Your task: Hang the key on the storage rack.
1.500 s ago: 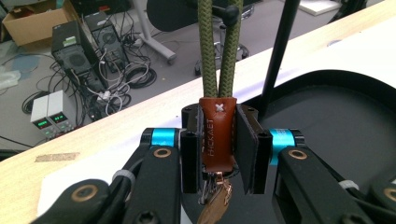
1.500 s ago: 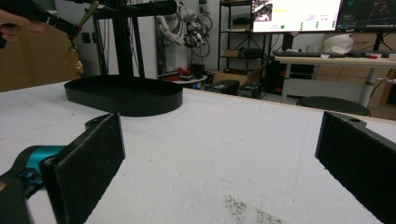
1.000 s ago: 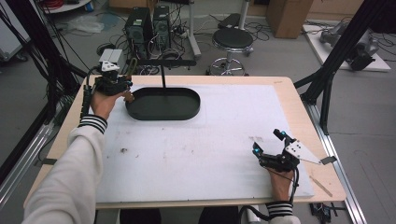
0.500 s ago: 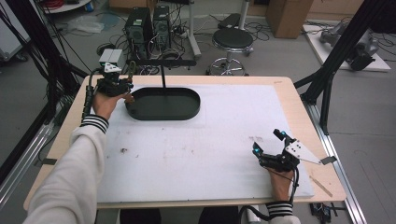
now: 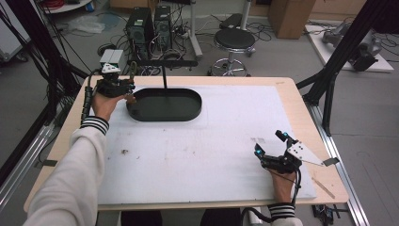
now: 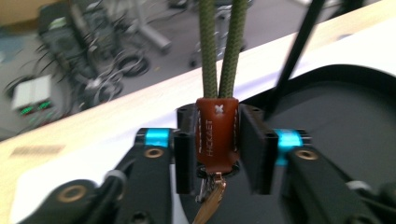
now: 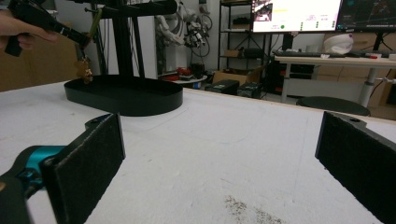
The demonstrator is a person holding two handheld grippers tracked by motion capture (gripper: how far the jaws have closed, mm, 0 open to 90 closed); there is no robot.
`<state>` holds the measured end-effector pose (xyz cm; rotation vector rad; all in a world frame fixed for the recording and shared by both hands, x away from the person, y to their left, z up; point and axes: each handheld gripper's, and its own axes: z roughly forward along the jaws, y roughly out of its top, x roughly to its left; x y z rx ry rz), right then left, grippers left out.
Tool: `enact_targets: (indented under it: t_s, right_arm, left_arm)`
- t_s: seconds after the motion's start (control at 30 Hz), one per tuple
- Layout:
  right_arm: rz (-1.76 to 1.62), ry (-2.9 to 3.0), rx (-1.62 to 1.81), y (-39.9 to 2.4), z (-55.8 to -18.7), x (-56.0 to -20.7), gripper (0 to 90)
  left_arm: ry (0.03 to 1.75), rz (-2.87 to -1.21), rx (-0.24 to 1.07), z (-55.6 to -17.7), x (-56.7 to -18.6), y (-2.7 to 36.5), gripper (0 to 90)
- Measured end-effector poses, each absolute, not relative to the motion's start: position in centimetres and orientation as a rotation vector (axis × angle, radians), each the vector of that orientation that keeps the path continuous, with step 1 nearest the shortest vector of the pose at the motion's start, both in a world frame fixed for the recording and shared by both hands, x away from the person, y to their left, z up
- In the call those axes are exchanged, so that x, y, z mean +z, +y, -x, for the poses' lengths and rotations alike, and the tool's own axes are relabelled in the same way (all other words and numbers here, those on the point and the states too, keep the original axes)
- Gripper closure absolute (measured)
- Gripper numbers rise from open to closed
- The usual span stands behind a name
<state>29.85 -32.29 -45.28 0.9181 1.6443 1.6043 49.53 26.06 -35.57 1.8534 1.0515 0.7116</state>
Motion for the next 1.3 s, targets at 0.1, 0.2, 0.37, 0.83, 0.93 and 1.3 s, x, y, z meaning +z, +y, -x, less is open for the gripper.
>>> enact_targets:
  t_s: [0.1,0.2,0.37,0.83,0.93,1.3]
  right_arm:
    - [-0.915,1.641,1.604,-32.3,-29.9,-45.3,0.4]
    - [-0.916,1.635,1.605,-32.3,-29.9,-45.3,0.4]
    - [-0.915,1.637,1.606,-32.4,-29.9,-45.3,0.4]
    - [-0.917,1.642,1.610,-32.3,-29.9,-45.3,0.4]
    - [-0.918,1.640,1.608,-32.3,-29.9,-45.3,0.4]
    - [-0.912,1.642,1.602,-32.3,-29.9,-45.3,0.4]
  left_arm:
    - [0.938,-1.841,0.678,-49.3,-35.3,26.6,42.8]
    - [0.925,-1.752,0.646,-48.4,-35.0,27.1,17.9]
    - [0.833,-1.662,0.592,-45.4,-34.7,28.3,1.7]
    - [0.673,-1.583,0.646,-36.2,-36.2,29.9,1.7]
    - [0.675,-1.578,0.645,-35.0,-37.0,30.1,1.7]
    - [0.701,-1.526,0.663,-31.0,-41.5,30.6,1.7]
